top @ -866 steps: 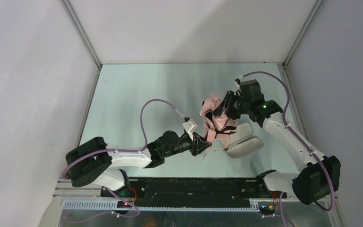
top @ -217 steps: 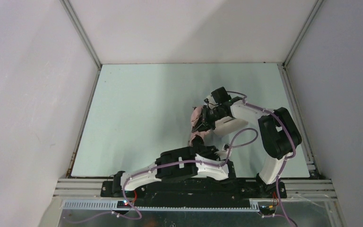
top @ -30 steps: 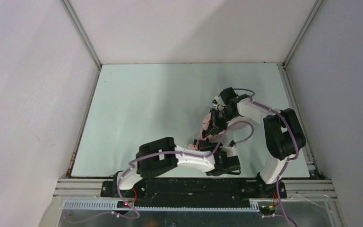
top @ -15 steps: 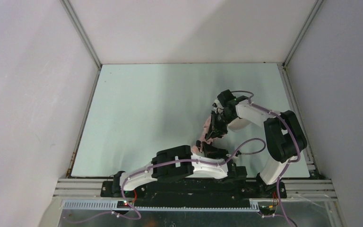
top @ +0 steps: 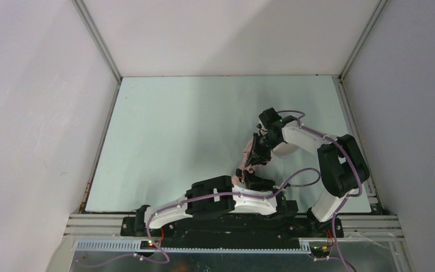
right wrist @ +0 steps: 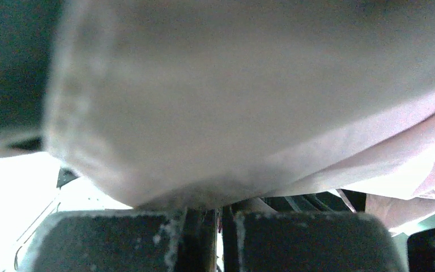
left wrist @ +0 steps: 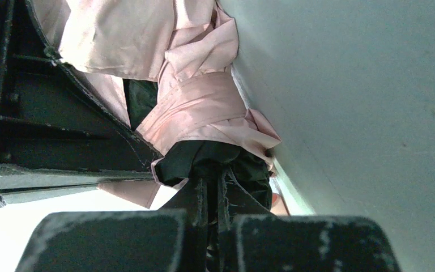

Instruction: Put away the umbrella

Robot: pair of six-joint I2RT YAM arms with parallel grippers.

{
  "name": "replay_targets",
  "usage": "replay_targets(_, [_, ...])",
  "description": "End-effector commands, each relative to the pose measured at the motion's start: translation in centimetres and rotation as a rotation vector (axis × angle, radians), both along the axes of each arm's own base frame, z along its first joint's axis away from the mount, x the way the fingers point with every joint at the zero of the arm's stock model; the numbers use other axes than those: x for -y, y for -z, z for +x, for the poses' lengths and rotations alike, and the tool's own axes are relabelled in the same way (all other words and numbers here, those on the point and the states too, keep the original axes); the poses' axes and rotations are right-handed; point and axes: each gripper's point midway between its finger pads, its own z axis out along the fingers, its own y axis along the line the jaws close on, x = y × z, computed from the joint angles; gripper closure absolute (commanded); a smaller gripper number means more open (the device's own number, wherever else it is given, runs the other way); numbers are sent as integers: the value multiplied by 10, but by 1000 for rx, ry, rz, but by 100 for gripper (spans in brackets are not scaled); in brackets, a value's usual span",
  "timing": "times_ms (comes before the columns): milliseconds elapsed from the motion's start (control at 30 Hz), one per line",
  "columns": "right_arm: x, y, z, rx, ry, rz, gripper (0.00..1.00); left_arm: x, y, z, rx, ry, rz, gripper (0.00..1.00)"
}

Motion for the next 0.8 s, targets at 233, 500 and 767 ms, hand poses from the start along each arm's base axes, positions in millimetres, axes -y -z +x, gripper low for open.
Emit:
replay_targets(233, [-94, -94, 30, 183, -106, 449, 100, 60, 83, -72, -353, 89, -225, 100])
replay_targets(500, [-111, -59, 23, 99, -130, 400, 100, 61, 83, -72, -347, 95, -235, 100])
replay_targets(767, [-106, -27, 44, 78, -60, 312, 100, 63, 84, -76, -350, 95, -246, 100])
